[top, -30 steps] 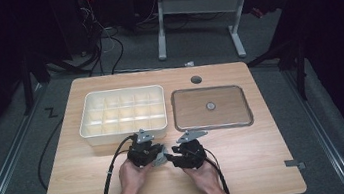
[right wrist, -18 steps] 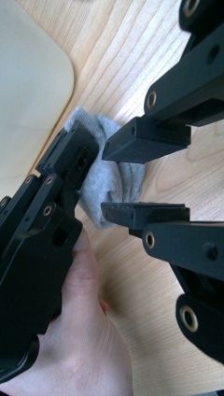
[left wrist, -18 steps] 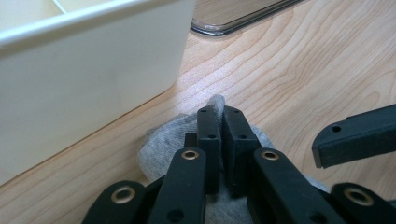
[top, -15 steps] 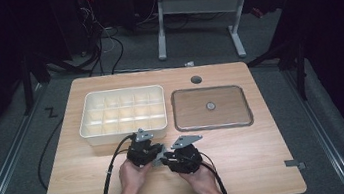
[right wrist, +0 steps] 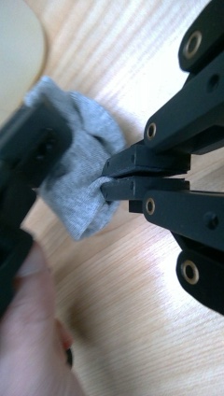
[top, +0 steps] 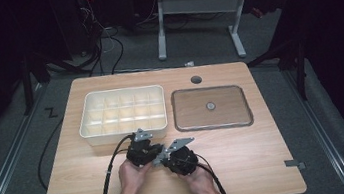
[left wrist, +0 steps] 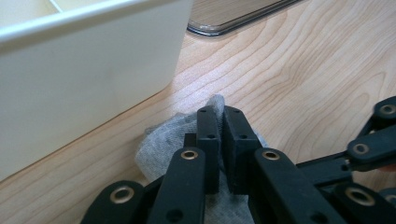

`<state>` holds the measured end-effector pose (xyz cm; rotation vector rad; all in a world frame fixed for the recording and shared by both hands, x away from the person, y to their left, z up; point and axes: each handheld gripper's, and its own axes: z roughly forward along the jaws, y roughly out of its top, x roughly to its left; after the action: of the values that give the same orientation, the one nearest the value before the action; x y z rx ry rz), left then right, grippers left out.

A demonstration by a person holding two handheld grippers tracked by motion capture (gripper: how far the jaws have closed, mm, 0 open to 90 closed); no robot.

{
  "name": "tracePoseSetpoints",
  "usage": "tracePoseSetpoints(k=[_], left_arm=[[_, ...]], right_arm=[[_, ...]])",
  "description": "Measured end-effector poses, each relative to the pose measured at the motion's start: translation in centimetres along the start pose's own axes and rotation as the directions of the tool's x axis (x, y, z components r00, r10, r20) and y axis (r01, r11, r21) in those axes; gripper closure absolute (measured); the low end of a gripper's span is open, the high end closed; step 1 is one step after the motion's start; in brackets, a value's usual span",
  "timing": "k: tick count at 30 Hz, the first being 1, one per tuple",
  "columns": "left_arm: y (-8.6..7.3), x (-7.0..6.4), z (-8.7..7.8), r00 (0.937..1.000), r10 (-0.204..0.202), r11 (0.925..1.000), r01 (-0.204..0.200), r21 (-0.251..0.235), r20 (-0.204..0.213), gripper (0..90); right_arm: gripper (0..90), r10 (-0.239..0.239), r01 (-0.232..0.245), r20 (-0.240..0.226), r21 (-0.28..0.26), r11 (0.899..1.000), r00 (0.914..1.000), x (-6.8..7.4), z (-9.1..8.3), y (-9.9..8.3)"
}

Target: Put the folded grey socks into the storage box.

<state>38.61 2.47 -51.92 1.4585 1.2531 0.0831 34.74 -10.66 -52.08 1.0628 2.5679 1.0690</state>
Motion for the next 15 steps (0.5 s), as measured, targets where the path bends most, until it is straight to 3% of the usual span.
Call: tracePoseSetpoints(k=[6, 15], left_arm=[[0.34, 0.11, -0.13, 0.9986, -0.044, 0.999, 0.044, -0.005, 0.029, 82.3], [0.71, -0.37, -0.86, 0.9983, -0.032, 0.9987, 0.033, -0.039, 0.048, 67.1]], right_arm=[[88.8, 0.003, -0.003, -0.009, 0.005, 1.0, 1.0, -0.1, 0.17, -0.51], [88.8, 0.017, -0.017, -0.016, 0.004, 1.0, 0.9997, -0.33, 0.14, -0.51]])
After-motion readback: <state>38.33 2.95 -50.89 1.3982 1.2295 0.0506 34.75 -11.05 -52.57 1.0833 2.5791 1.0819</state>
